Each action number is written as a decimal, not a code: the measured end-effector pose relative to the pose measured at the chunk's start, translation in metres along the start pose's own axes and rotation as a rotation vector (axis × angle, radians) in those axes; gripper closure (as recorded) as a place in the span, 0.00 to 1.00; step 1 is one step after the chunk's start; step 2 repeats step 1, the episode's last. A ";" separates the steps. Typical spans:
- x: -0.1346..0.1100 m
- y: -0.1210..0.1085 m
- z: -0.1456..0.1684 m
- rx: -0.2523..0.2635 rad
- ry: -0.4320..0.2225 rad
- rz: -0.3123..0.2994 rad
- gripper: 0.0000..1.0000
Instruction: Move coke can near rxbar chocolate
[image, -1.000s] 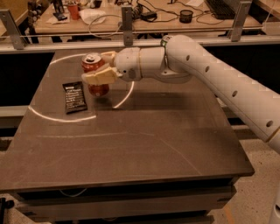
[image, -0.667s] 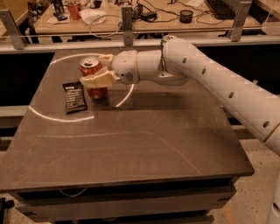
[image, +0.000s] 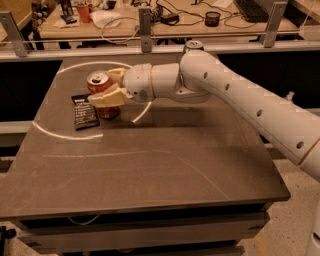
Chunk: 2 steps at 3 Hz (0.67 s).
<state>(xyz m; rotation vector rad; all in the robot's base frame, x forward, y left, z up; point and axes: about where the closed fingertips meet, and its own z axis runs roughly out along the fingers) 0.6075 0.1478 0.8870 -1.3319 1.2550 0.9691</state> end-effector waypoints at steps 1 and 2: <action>-0.001 0.001 0.002 -0.005 -0.001 -0.001 0.82; -0.001 0.001 0.002 -0.005 -0.001 -0.001 0.82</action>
Offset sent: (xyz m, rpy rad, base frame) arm 0.0000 0.0000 0.0000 0.0000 0.0000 0.0000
